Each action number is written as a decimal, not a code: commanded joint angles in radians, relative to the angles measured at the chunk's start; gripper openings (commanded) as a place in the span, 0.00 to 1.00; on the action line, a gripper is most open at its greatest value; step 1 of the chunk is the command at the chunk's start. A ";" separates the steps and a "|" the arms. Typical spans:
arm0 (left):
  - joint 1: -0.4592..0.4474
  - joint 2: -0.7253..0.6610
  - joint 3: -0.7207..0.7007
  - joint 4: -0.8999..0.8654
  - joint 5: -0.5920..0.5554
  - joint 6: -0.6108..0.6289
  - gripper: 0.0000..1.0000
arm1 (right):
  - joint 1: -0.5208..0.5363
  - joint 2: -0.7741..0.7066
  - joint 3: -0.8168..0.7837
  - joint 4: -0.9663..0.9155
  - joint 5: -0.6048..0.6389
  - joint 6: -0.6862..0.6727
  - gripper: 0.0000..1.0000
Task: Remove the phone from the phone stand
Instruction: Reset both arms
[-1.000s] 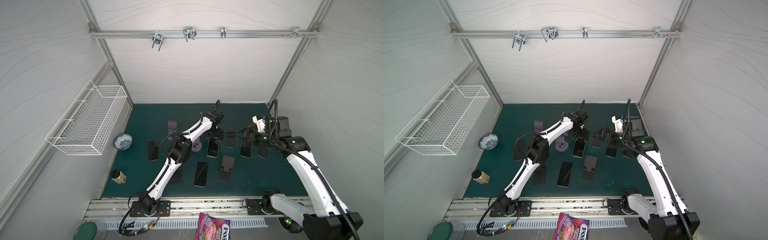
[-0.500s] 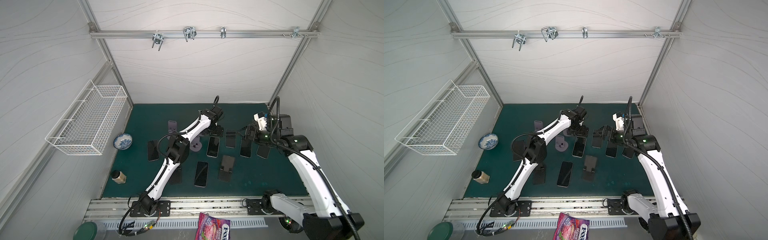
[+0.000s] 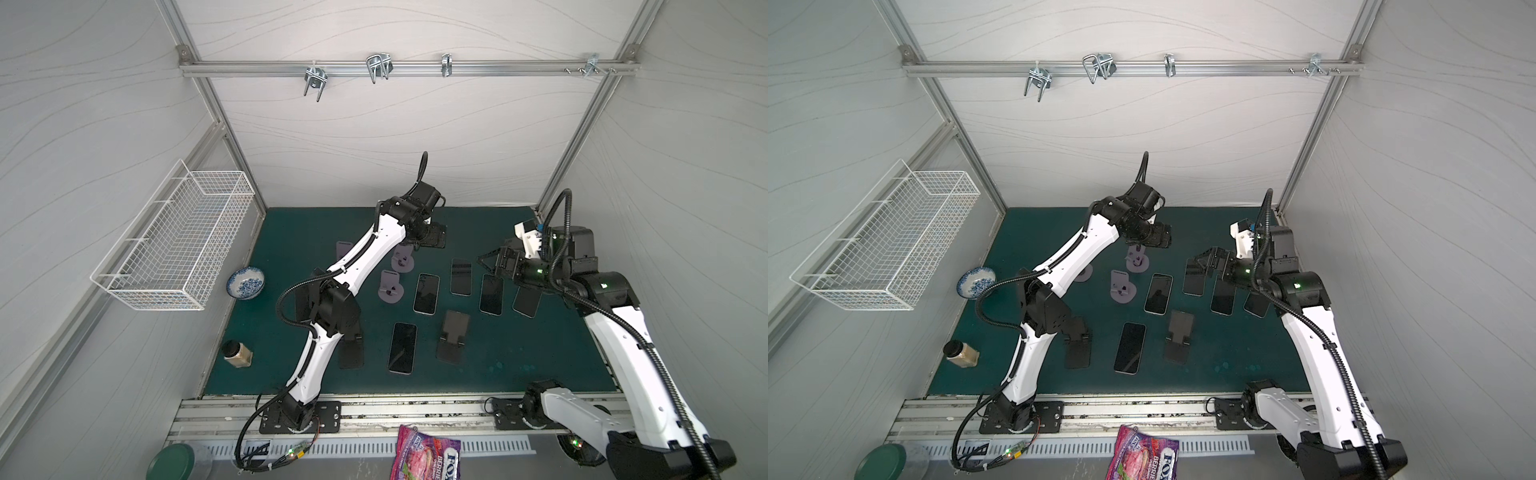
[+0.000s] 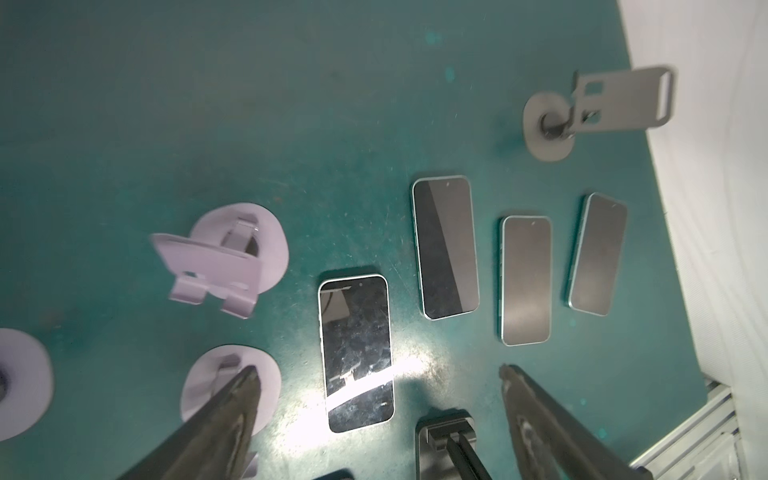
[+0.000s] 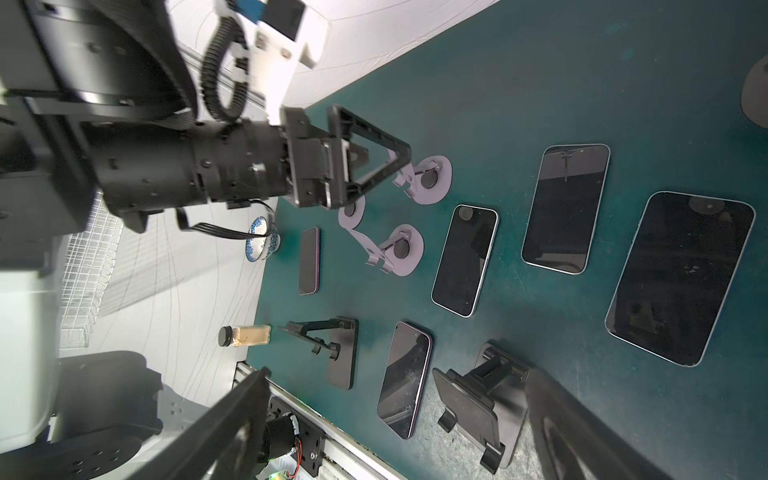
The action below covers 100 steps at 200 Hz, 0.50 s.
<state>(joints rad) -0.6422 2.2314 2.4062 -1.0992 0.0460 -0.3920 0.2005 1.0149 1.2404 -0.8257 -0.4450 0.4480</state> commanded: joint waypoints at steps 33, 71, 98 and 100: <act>0.007 -0.120 0.007 0.015 -0.043 0.022 0.89 | -0.004 -0.026 0.051 -0.060 0.014 0.003 0.96; 0.010 -0.303 -0.097 0.100 -0.118 0.077 0.90 | -0.006 -0.023 0.068 -0.056 0.024 0.002 0.96; 0.041 -0.502 -0.287 0.220 -0.171 0.110 0.92 | -0.004 0.011 0.106 -0.036 0.046 -0.029 0.96; 0.045 -0.517 -0.304 0.231 -0.173 0.113 0.92 | -0.005 0.015 0.111 -0.034 0.047 -0.031 0.96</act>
<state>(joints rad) -0.6285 1.8801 2.2181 -1.0080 -0.0528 -0.3264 0.2005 1.0103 1.2980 -0.8619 -0.4225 0.4454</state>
